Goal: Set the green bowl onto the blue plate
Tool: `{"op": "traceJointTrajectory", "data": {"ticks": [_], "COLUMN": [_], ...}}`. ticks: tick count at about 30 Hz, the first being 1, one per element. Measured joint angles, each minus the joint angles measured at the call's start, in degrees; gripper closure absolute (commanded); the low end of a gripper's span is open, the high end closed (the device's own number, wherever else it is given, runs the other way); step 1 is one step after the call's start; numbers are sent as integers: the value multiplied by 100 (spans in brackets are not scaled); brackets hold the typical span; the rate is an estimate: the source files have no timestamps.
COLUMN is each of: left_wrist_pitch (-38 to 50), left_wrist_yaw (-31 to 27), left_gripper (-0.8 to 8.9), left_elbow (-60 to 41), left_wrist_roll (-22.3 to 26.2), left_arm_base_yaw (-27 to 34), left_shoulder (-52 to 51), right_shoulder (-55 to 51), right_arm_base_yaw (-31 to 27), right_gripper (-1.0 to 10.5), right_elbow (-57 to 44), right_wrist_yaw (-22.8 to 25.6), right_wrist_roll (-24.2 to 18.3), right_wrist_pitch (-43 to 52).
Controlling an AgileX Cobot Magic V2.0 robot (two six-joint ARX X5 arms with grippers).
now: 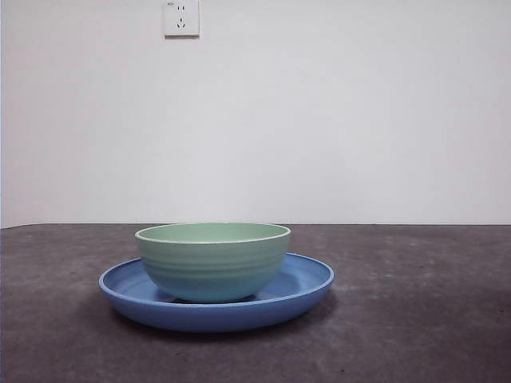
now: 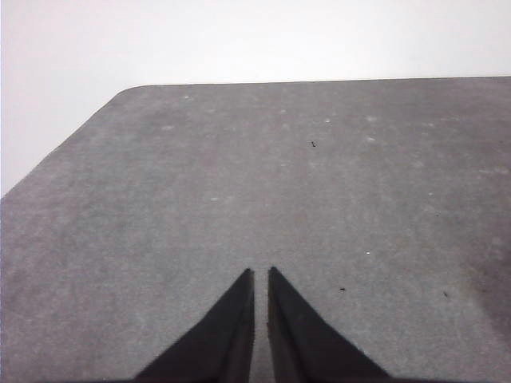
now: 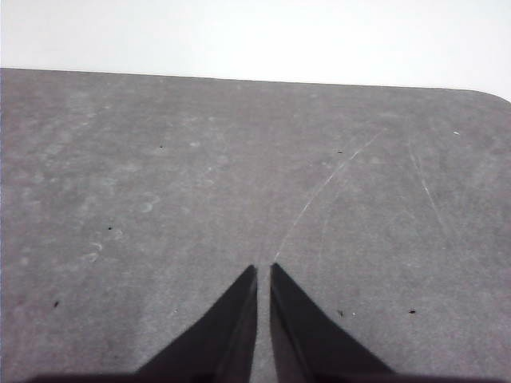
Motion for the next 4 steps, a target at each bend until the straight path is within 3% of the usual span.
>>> {"op": "traceJointTrajectory", "data": {"ticks": [4], "left_wrist_pitch": [0], "left_wrist_yaw": [0], "left_gripper": [785], "left_elbow": [0], "left_wrist_roll": [0], "left_arm_base_yaw": [0], "left_shoulder": [0], "right_shoulder": [0], "right_arm_base_yaw": [0], "right_gripper": [923], "right_elbow": [0], "right_wrist_yaw": [0], "right_wrist_roll": [0], "right_wrist_pitch": [0]}}
